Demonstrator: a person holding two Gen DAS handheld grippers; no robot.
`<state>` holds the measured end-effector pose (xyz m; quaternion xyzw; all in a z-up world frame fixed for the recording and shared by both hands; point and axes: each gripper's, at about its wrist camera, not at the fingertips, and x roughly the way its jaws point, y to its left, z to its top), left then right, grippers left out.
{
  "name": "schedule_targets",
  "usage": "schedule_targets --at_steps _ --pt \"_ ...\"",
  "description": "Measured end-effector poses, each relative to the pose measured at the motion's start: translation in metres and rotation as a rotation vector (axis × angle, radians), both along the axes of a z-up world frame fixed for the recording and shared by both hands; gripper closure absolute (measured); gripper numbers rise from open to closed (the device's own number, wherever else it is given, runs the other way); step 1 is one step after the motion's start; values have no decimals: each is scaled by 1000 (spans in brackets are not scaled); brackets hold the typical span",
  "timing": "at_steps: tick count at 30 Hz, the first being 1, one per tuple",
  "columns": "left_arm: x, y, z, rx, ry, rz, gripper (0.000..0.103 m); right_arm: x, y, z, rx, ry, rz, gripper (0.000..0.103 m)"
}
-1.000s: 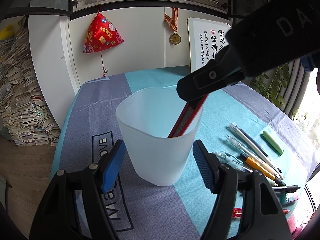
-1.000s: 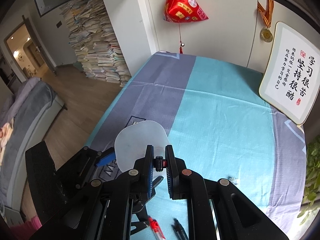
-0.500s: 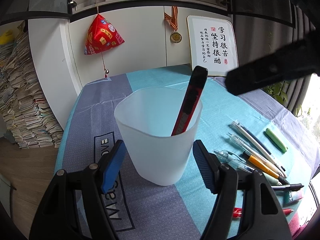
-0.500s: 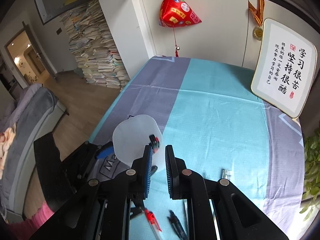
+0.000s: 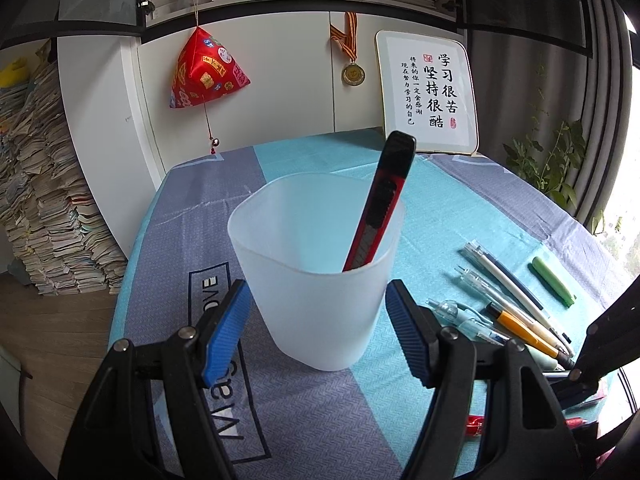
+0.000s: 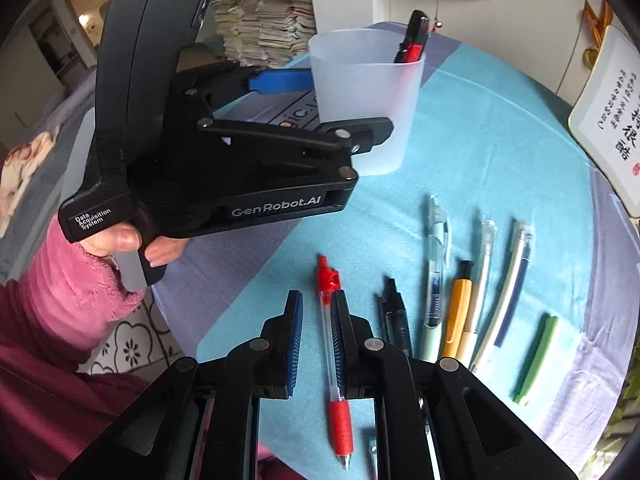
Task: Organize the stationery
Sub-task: 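Grasp the red pen with the right gripper and lift it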
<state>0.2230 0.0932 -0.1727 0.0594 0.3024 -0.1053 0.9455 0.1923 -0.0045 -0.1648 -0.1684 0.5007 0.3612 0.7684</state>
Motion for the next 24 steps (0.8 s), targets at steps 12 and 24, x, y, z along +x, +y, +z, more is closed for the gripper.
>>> schedule_targets --at_steps 12,24 --pt "3 2 -1 -11 17 2 34 11 15 -18 -57 -56 19 76" --pt "3 0 0 -4 16 5 35 17 -23 33 22 -141 -188 89"
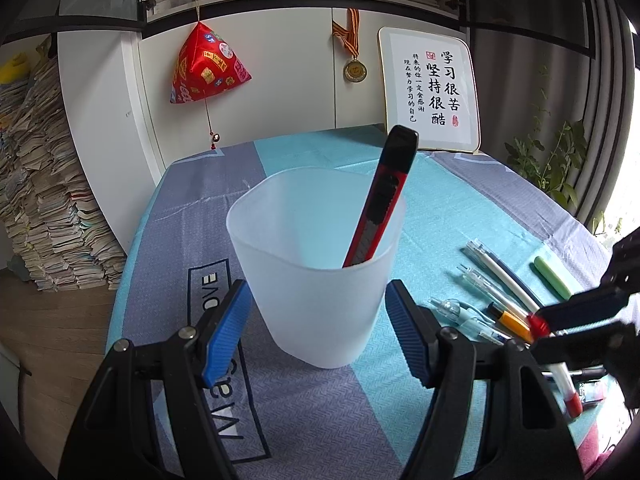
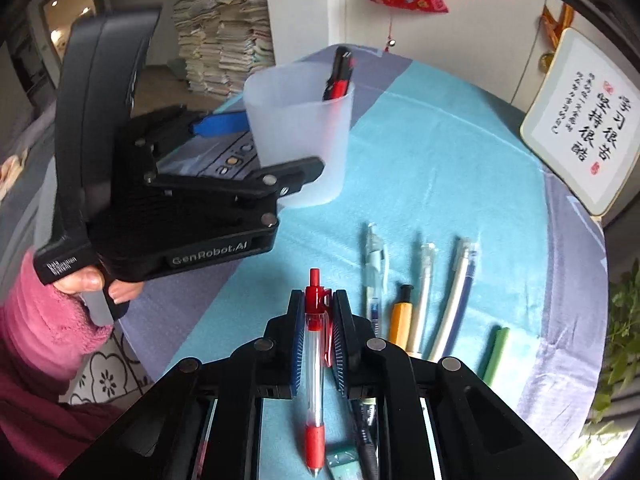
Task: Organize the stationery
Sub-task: 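Grasp the red pen with the right gripper and lift it, then lower the red pen into the frosted cup and release it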
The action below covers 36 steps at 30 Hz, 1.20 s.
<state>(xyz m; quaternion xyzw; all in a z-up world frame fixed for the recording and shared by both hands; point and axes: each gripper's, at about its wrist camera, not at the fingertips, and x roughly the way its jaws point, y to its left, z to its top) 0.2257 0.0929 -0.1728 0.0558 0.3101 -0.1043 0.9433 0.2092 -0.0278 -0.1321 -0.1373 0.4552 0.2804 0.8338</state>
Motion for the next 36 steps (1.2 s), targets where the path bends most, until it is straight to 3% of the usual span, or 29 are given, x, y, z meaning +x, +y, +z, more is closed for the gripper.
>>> schedule_targets --at_steps 11,19,26,31,36 --pt "0 0 0 8 -1 1 35 -8 -31 72 155 -158 -112 89" --pt "0 -1 0 10 -1 1 35 10 -25 122 230 -247 -145 89" --pt "0 -1 -1 11 -1 1 35 26 -1 155 253 -315 -106 89" --pt "0 -1 -1 13 -1 1 35 45 17 160 286 -306 -61 89" --pt "0 -2 -2 12 0 1 35 73 39 133 277 -222 -24 89"
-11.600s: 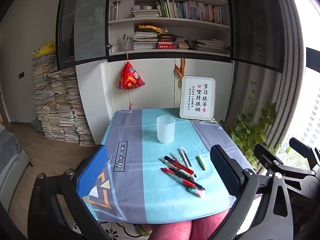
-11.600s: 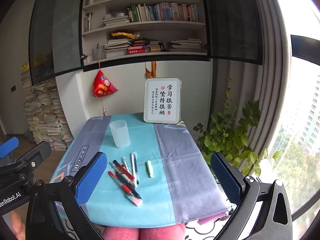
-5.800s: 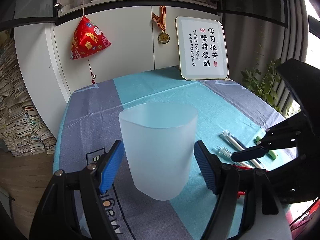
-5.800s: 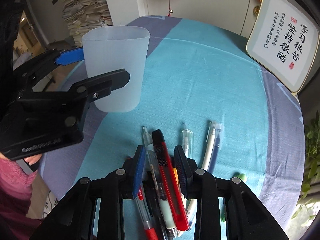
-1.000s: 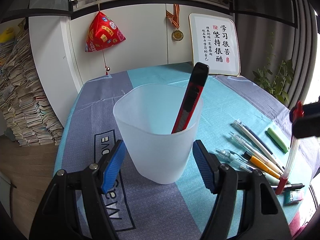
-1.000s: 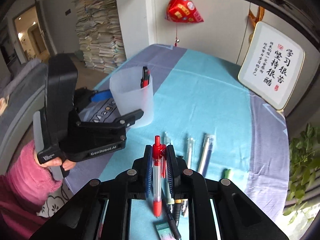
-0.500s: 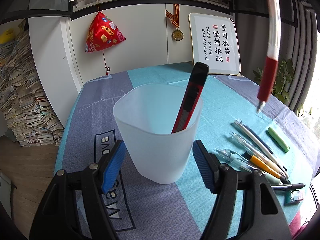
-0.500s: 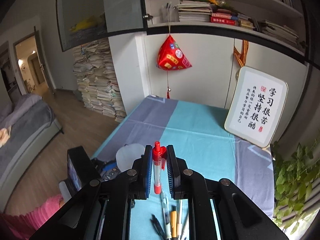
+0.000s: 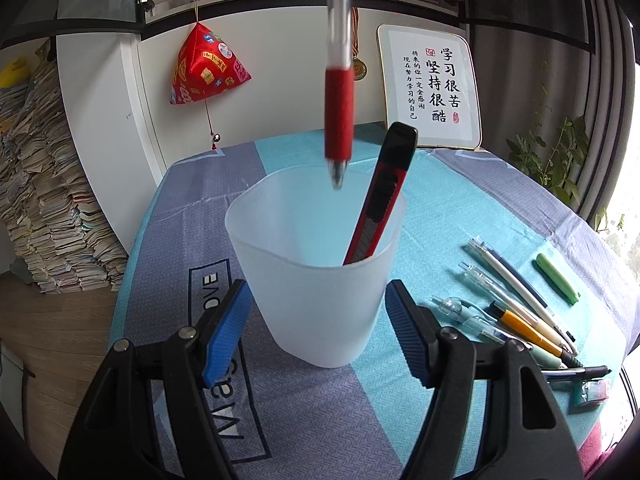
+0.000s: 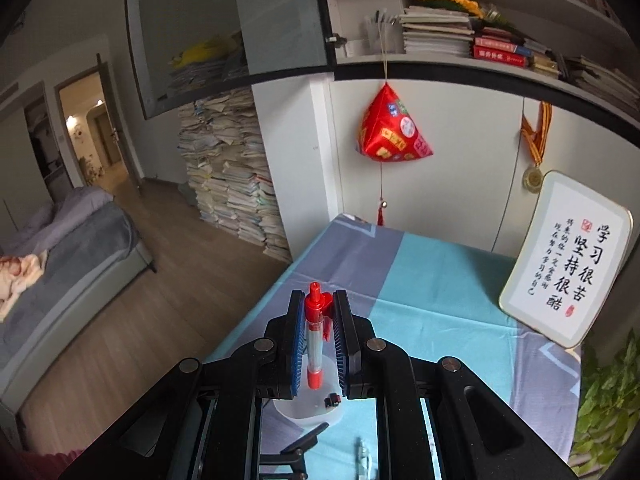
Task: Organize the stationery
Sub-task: 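Lower the red pen into the frosted cup and release it, then grasp a clear gel pen with the right gripper and lift it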
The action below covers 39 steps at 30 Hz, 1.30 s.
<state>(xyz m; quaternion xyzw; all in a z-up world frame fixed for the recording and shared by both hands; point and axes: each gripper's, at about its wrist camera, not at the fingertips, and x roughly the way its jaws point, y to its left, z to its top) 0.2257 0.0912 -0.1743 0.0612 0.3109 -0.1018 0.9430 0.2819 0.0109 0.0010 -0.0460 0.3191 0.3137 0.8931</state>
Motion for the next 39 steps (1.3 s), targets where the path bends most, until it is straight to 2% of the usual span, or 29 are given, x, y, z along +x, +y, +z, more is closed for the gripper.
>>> schedule_targets --at_steps 7,16,29,35,39 --pt "1 -1 -1 -3 6 0 35 21 9 -44 -25 112 8 89" --pt "1 -1 -1 -3 6 0 35 34 14 -72 -48 204 14 89" --pt "1 -1 -1 -3 6 0 35 35 9 -75 -45 222 -13 89" --pt "1 -2 -2 -5 7 0 35 21 -21 -57 4 180 -52 88" --pt "1 -2 -2 -7 7 2 35 9 -42 -67 -58 186 -69 88"
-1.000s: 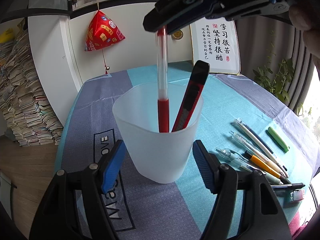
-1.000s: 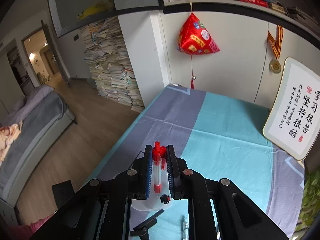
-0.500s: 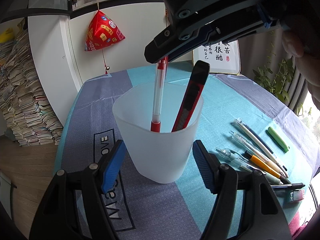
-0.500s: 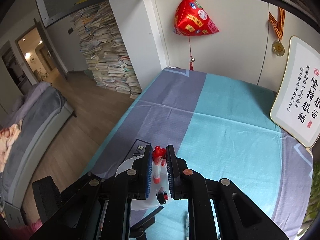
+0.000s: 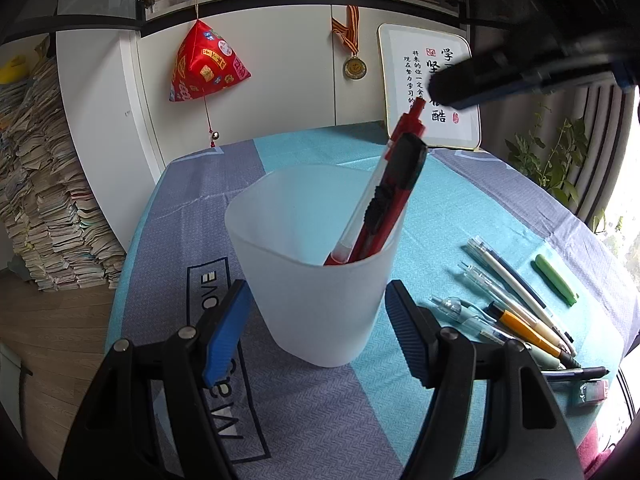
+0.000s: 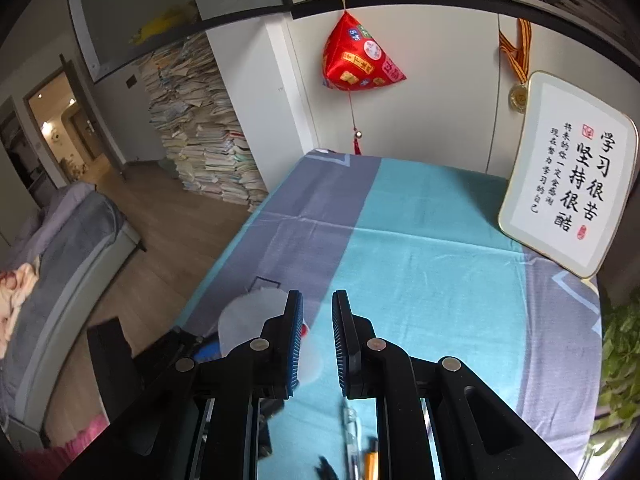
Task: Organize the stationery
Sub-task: 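Grasp a clear gel pen with the right gripper and lift it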
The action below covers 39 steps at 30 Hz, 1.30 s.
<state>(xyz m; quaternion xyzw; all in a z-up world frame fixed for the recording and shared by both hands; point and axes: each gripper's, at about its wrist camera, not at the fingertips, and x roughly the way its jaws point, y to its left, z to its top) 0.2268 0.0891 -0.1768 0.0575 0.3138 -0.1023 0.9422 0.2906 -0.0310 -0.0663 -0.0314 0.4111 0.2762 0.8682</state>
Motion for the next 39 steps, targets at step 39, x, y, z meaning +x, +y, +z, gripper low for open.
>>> schedule_targets --at_steps 39 --pt "0 1 0 -2 2 2 35 -11 -17 -64 -133 79 -10 88"
